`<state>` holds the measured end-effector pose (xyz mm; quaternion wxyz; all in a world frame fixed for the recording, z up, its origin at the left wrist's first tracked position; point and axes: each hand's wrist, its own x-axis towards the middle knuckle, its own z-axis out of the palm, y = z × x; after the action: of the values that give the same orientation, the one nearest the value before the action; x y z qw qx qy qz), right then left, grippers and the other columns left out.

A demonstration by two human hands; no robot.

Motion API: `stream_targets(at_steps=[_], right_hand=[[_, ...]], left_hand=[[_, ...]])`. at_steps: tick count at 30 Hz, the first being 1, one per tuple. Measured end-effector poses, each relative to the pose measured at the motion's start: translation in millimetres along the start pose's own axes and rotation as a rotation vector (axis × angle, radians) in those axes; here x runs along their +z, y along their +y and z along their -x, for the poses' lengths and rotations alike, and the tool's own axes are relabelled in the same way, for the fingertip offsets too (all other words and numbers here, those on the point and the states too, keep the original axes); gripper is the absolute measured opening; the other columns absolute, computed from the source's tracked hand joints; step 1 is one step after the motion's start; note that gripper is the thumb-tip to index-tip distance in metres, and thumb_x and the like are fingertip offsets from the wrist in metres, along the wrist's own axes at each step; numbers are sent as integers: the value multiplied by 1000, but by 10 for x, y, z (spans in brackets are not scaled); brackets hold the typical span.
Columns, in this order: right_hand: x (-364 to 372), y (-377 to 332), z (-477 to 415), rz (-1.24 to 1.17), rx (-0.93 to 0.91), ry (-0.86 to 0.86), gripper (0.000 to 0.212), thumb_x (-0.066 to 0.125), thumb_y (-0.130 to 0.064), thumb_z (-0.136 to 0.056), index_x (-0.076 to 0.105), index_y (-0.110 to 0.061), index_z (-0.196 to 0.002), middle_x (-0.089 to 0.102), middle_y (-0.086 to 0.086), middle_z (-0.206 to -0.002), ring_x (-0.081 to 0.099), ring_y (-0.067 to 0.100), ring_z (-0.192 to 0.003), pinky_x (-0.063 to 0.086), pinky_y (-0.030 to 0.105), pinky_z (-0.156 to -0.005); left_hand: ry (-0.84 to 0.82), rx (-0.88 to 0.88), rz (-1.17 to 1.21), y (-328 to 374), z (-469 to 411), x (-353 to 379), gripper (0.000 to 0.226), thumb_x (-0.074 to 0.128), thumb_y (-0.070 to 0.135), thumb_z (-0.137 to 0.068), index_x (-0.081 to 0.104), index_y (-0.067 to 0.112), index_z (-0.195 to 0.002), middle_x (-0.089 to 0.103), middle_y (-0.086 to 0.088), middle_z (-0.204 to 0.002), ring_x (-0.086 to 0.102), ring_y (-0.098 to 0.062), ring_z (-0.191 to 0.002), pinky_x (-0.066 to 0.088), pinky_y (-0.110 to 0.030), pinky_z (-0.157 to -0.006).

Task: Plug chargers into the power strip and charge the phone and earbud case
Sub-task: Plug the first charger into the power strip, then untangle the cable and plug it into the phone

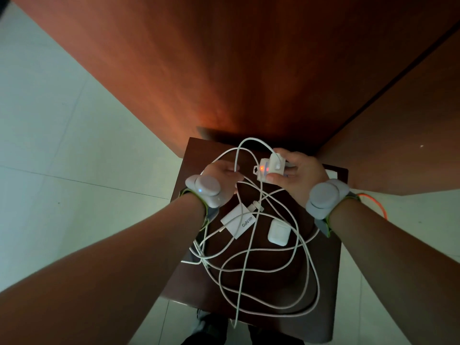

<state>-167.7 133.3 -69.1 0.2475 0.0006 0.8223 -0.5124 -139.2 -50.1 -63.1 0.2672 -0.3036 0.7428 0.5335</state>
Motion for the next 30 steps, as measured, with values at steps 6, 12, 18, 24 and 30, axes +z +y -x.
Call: stream_targets(at_steps=[6, 12, 18, 24, 30], right_hand=[[18, -27, 12, 23, 35, 8, 65, 74, -20, -75, 49, -23, -134, 61, 3, -125, 62, 17, -108, 49, 40, -98], [22, -91, 30, 66, 97, -39, 68, 72, -19, -77, 43, -21, -139, 59, 5, -130, 59, 19, -115, 46, 36, -101], [39, -320, 476, -31, 250, 170, 74, 74, -24, -77, 36, -15, -141, 53, 4, -134, 53, 22, -120, 43, 29, -98], [445, -793, 1204, -255, 278, 14, 42, 69, -14, -80, 59, -15, -120, 66, 1, -113, 62, 5, -88, 46, 7, -70], [735, -1328, 1466, -337, 170, -26, 29, 60, -6, -87, 62, -2, -116, 66, 7, -106, 62, 2, -78, 45, 3, -68]], left_hand=[[146, 61, 58, 89, 268, -200, 18, 54, 21, -92, 65, 22, -78, 70, 3, -59, 47, -20, -55, 41, -25, -52], [292, 110, 92, 207, 793, -492, 13, 64, 27, -86, 68, 26, -74, 68, 14, -53, 48, -20, -64, 41, -25, -57], [250, 97, 48, 366, 1217, -686, 6, 67, 22, -83, 73, 23, -85, 69, 13, -56, 46, -18, -60, 36, -17, -41], [166, 97, -27, 596, 1430, -674, 19, 76, 17, -73, 74, 20, -91, 65, 7, -67, 53, -6, -56, 43, -11, -55], [74, 111, -44, 801, 1646, -681, 20, 78, 15, -73, 73, 18, -91, 66, 5, -66, 57, 2, -46, 48, -11, -55]])
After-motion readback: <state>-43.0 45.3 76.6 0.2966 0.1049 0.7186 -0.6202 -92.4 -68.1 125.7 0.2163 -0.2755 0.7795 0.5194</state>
